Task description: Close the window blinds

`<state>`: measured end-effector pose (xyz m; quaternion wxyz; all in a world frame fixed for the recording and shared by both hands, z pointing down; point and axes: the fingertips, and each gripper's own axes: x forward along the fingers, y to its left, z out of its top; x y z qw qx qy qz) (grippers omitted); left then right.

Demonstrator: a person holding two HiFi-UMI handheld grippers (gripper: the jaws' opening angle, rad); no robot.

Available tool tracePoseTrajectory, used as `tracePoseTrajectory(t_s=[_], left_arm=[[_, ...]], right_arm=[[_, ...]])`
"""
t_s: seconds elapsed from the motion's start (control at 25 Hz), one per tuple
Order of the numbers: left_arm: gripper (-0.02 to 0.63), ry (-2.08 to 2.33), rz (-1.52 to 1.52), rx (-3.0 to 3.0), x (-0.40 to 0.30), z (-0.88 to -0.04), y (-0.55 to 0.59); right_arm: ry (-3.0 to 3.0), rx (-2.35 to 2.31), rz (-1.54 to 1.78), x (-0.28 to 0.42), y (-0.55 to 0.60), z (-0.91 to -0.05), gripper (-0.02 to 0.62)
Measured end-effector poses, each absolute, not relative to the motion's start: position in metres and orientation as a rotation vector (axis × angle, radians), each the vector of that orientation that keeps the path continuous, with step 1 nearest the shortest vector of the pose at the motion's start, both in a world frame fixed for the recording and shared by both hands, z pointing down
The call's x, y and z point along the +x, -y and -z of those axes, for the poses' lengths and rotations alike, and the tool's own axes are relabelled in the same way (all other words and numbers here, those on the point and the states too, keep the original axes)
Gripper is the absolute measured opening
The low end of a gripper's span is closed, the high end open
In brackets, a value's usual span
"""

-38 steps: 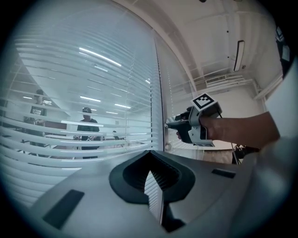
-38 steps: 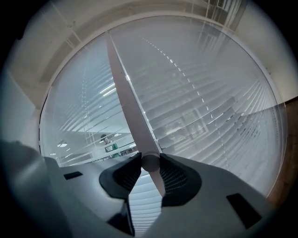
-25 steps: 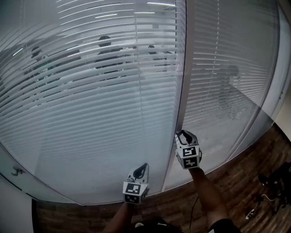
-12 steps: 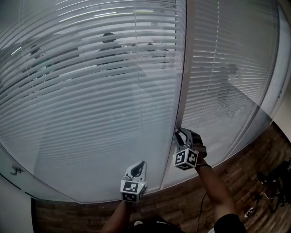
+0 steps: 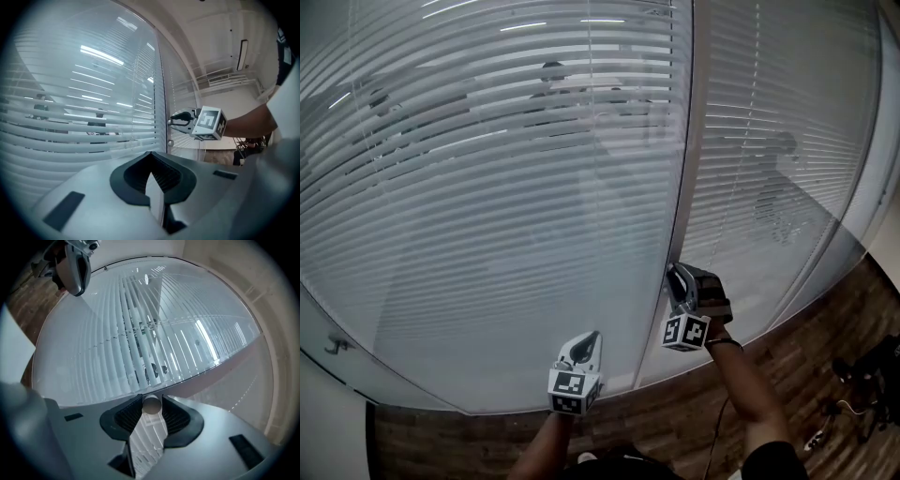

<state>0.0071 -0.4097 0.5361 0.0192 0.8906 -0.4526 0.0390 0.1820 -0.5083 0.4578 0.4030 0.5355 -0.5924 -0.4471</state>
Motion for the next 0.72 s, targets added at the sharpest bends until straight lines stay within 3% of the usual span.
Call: tracePoseTrajectory(t_s=[0.12, 0.24, 0.32, 0.56, 0.72], left_arm=[[-0.005, 1.427, -0.112, 2.753, 0.0, -0.536, 0.409], [-0.005, 1.44, -0.109, 2.743, -0.006, -0.535, 0.408], [-0.005, 1.44, -0.108, 2.737, -0.007, -0.535, 0.407], [-0.005, 1.446, -0.116, 2.733, -0.011, -0.539, 0.402], [-0.005, 1.445, -0.097, 2.726, -0.008, -0.537, 0.401]], right_arm=[[1.697, 1.521, 0.966, 0.18, 0.498, -0.451, 0.129], [2.017, 1.697, 0.607, 0.181, 0.496, -0.445, 0.129], [2.138, 1.783, 0.361, 0.186, 0.5, -0.444, 0.167], [2.462, 1.959, -0.241, 0.198, 0.511, -0.447, 0.169], [2.509, 2.063, -0.482, 0.218, 0.512, -0.451, 0.169]])
